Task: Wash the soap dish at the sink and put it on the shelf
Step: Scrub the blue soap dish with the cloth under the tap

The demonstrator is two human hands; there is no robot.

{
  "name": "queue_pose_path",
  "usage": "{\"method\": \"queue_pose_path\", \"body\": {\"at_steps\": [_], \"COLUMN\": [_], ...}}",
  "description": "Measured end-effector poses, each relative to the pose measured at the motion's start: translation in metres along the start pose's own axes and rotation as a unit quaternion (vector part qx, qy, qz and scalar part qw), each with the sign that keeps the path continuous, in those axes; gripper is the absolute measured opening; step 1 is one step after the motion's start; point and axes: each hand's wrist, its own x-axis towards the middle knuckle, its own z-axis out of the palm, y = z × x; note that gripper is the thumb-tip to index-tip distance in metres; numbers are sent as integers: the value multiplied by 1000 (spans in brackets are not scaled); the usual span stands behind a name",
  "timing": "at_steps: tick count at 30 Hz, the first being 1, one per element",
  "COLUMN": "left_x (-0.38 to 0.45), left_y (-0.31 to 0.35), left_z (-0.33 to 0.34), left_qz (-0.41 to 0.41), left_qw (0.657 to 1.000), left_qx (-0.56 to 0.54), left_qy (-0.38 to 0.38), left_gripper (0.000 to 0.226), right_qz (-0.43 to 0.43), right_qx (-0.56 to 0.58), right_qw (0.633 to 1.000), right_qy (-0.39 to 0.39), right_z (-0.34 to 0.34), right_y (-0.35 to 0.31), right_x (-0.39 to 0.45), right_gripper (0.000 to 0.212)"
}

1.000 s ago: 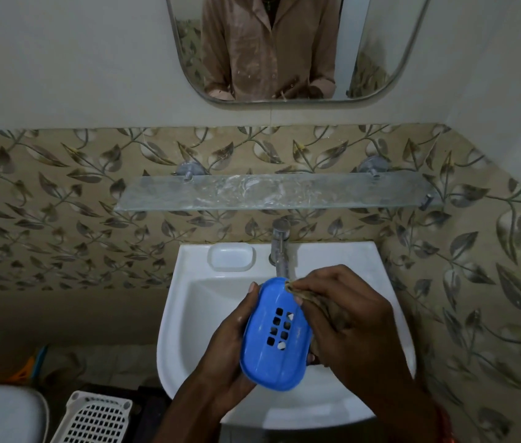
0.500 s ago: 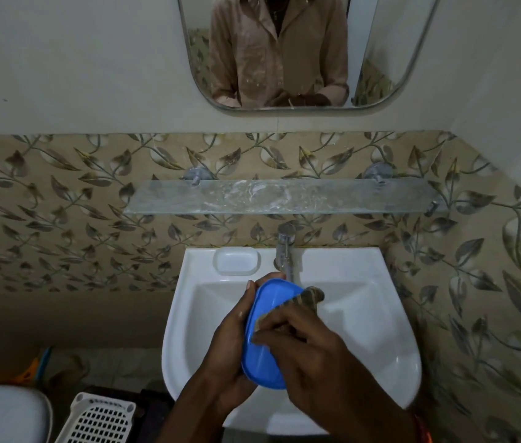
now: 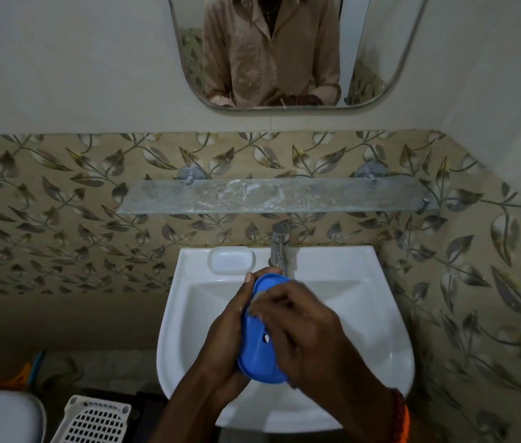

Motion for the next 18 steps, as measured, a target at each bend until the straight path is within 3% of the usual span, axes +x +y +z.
{"method": "queue_pose_path", "body": {"at_steps": [2, 4, 9, 18], "left_x": [-1, 0, 2, -1], "left_y": [-3, 0, 9, 4], "left_z": [1, 1, -2, 0], "left_qz": [7, 19, 67, 35], "left_qw": [1000, 1000, 995, 997], "left_qx": [6, 5, 24, -9], "left_qy": [9, 24, 68, 73], "left_gripper": [48, 47, 41, 44], "right_qz": [51, 59, -22, -17], "right_qx": [20, 42, 76, 33], "right_qw": [997, 996, 995, 991], "right_qy": [57, 59, -61, -127], "right_z": [-3, -1, 14, 8], "right_y": [5, 0, -18, -5], "right_x": [13, 11, -29, -42], "right_gripper": [21, 21, 23, 23]}}
